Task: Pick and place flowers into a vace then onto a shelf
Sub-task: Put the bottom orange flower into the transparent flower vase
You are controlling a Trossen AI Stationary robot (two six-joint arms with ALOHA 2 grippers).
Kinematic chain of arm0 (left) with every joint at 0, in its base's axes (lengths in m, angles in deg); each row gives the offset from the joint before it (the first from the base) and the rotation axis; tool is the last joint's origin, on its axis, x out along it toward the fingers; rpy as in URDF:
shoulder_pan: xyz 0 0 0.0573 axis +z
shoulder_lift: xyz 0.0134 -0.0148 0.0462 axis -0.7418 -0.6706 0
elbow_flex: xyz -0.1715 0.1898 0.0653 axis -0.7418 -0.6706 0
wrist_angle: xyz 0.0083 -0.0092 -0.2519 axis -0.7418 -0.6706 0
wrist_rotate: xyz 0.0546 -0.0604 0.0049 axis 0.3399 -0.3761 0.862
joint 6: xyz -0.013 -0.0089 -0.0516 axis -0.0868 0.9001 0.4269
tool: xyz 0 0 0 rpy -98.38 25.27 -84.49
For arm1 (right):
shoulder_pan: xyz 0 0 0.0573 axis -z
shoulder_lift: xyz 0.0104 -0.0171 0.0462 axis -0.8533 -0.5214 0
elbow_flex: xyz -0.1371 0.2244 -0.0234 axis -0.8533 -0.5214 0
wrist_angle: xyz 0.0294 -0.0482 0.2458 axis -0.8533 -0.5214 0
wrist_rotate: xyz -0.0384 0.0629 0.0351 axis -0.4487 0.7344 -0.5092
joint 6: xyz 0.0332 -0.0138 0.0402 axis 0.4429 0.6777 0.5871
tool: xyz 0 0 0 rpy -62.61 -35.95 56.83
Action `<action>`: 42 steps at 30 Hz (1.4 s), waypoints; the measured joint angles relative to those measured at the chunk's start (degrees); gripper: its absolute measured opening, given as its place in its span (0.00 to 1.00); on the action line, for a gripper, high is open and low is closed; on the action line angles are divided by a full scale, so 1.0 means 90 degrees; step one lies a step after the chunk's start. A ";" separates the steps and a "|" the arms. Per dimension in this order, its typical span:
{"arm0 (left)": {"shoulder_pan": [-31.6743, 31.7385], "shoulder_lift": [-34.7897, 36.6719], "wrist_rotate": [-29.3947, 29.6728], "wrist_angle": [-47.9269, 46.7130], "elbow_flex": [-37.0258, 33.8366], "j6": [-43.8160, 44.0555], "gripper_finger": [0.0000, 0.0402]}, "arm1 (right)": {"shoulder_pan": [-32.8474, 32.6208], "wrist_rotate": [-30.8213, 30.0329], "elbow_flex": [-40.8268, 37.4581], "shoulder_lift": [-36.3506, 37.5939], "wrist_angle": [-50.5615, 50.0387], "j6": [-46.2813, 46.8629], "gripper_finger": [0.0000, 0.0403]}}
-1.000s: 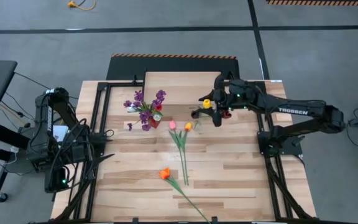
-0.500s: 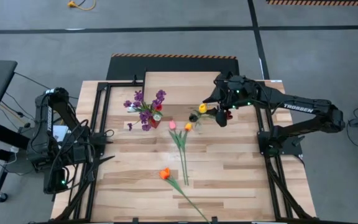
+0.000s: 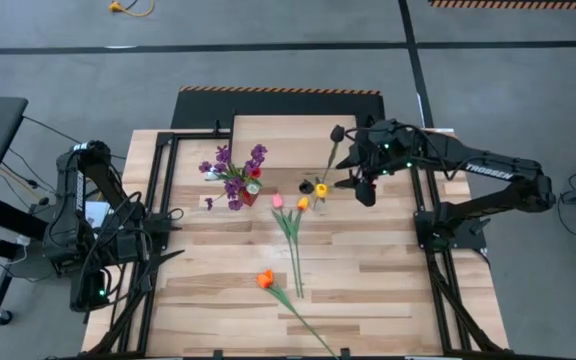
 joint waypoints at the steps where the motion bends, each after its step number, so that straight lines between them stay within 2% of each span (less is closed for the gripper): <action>1: 0.0000 0.0000 0.0001 0.0000 0.0000 0.0000 0.55 | 0.0000 0.0000 0.0066 0.0000 -0.0061 -0.0002 0.55; 12: 0.0000 0.0001 0.0052 0.0000 0.0000 0.0006 0.55 | -0.0035 0.0043 0.1077 0.0000 -0.0228 -0.0425 0.55; 15: 0.0000 0.0002 0.0053 0.0004 0.0000 0.0007 0.55 | -0.0326 0.0062 0.1317 0.0008 -0.0199 -0.0432 0.55; 19: 0.0000 0.0001 0.0048 0.0045 0.0000 0.0012 0.55 | -0.1055 0.0098 0.1363 0.0005 -0.0210 -0.0333 0.55; 26: 0.0000 0.0001 0.0021 0.0066 0.0002 0.0005 0.55 | -0.2609 -0.0003 0.1363 -0.0009 -0.0210 0.1055 0.55; 32: 0.0000 0.0000 -0.0397 0.0066 0.0002 -0.0052 0.55 | -0.3911 -0.0975 0.1375 -0.0585 -0.0250 0.2327 0.55; 35: 0.0000 -0.0001 -0.0624 0.0118 0.0003 -0.0333 0.55 | -0.4337 -0.1246 0.1365 -0.1042 -0.0373 0.2914 0.55; 42: 0.0000 -0.0003 -0.0849 0.0454 0.0005 -0.1039 0.55 | -0.4916 -0.1294 0.1365 -0.2187 -0.0409 0.4504 0.55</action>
